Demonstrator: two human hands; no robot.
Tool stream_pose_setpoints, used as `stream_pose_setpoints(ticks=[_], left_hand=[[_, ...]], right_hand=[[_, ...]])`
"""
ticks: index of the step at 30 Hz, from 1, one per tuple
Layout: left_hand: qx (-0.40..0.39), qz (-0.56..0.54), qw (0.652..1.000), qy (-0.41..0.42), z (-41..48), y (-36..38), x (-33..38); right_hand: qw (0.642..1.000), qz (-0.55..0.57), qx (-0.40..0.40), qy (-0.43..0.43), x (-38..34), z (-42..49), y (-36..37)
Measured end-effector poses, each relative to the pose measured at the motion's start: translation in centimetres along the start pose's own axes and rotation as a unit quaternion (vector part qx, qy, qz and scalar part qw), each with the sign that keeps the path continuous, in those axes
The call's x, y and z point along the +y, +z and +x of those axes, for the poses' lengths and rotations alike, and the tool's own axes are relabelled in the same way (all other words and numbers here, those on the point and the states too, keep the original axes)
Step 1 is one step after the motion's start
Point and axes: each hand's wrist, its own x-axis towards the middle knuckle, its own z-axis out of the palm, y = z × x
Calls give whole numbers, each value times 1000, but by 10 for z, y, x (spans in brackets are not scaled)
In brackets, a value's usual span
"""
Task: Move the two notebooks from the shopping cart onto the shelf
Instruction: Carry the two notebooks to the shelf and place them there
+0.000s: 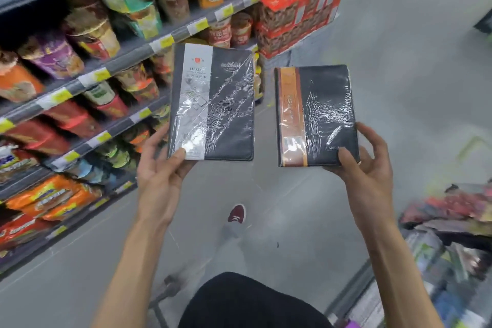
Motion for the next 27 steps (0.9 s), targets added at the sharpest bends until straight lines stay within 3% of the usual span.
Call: stream_pose_setpoints(ticks=[14, 27], left_hand=[[-211, 36, 966, -143, 245, 161, -32], [-431, 108, 864, -238, 313, 393, -143]], right_hand=[[967, 4, 248, -55, -2, 139, 12], [874, 27, 480, -72, -13, 214, -93]])
